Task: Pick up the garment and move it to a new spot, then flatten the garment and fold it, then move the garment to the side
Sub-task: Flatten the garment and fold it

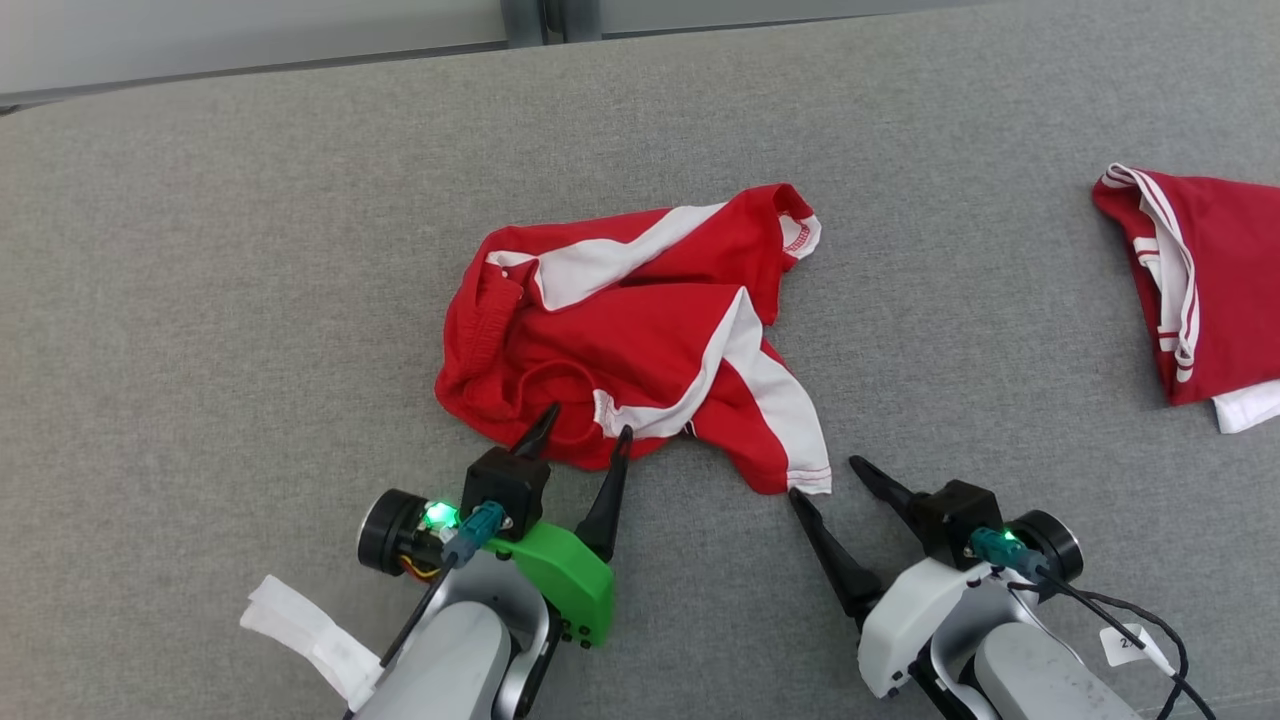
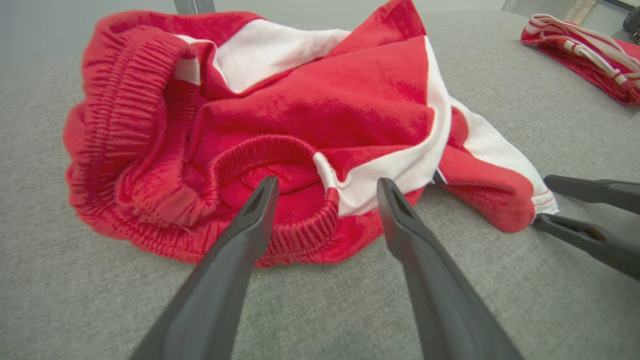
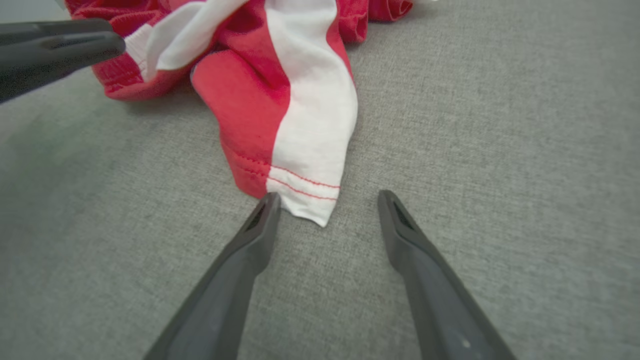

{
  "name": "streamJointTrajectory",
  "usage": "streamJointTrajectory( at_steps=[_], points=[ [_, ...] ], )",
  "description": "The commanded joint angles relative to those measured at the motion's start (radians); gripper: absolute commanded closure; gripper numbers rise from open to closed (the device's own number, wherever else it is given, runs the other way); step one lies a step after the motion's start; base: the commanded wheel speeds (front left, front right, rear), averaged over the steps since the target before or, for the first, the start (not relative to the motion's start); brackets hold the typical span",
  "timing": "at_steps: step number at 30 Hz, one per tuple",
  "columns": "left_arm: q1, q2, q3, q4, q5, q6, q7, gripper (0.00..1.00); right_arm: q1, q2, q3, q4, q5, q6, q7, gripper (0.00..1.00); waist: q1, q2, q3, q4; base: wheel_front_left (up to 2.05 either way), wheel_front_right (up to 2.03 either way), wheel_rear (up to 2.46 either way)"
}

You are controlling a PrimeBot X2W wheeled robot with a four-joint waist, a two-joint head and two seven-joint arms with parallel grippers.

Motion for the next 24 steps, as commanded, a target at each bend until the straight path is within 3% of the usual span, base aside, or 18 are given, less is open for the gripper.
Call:
streamJointTrajectory(
  at_steps=[1, 6, 7, 8, 9, 10, 13, 17, 21, 24],
  points=[
    [-0.028, 0.005, -0.001, 0.012, -0.017, 0.009, -0.009, 0.00, -0.007, -0.006, 0.009, 0.005, 0.012, -0.001, -0.004, 0.00, -0.0001, 0.0000, 0.013, -0.008, 0.00, 0.00, 0.00],
    [-0.065, 0.005, -0.018, 0.066, -0.042, 0.013, -0.023, 0.00, -0.028, -0.007, 0.039, -0.006, 0.023, -0.001, -0.011, 0.00, -0.0001, 0.0000, 0.030, -0.015, 0.00, 0.00, 0.00],
    [-0.074, 0.005, -0.024, 0.074, -0.051, 0.007, -0.021, 0.11, -0.032, -0.008, 0.045, -0.009, 0.026, -0.001, -0.011, 0.00, -0.0001, 0.0000, 0.033, -0.016, 0.00, 0.00, 0.00],
    [-0.082, 0.005, -0.031, 0.084, -0.065, 0.004, -0.014, 0.61, -0.036, -0.008, 0.053, -0.013, 0.032, 0.000, -0.008, 0.26, -0.0001, 0.0000, 0.036, -0.015, 0.00, 0.00, 0.00],
    [-0.088, 0.004, -0.039, 0.090, -0.072, 0.002, -0.014, 0.87, -0.040, -0.010, 0.063, -0.016, 0.035, 0.000, -0.006, 0.61, -0.0001, 0.0000, 0.038, -0.015, 0.00, 0.00, 0.00],
    [-0.093, 0.005, -0.043, 0.097, -0.090, 0.000, -0.015, 1.00, -0.044, -0.012, 0.067, -0.021, 0.041, 0.000, -0.004, 1.00, -0.0001, 0.0000, 0.039, -0.016, 0.00, 0.00, 0.00],
    [-0.101, 0.005, -0.044, 0.092, -0.119, 0.010, -0.016, 1.00, -0.053, -0.029, 0.068, -0.044, 0.075, 0.000, -0.009, 1.00, -0.0001, 0.0000, 0.036, -0.019, 0.00, 0.00, 0.00],
    [-0.061, 0.004, -0.011, -0.023, -0.200, 0.005, -0.015, 1.00, -0.038, -0.089, -0.008, -0.145, 0.115, -0.001, -0.004, 1.00, -0.0001, 0.0000, 0.026, -0.025, 0.00, 0.00, 0.00],
    [-0.028, 0.031, 0.029, -0.287, -0.270, -0.001, 0.043, 1.00, 0.001, -0.207, -0.142, -0.350, 0.148, 0.000, 0.058, 1.00, -0.0001, 0.0000, 0.030, -0.024, 0.00, 0.00, 0.00],
    [-0.061, 0.076, 0.070, -0.526, -0.294, 0.013, 0.117, 1.00, -0.012, -0.331, -0.254, -0.542, 0.155, 0.000, 0.149, 1.00, -0.0001, 0.0000, 0.066, -0.020, 0.00, 0.00, 0.00]
  ],
)
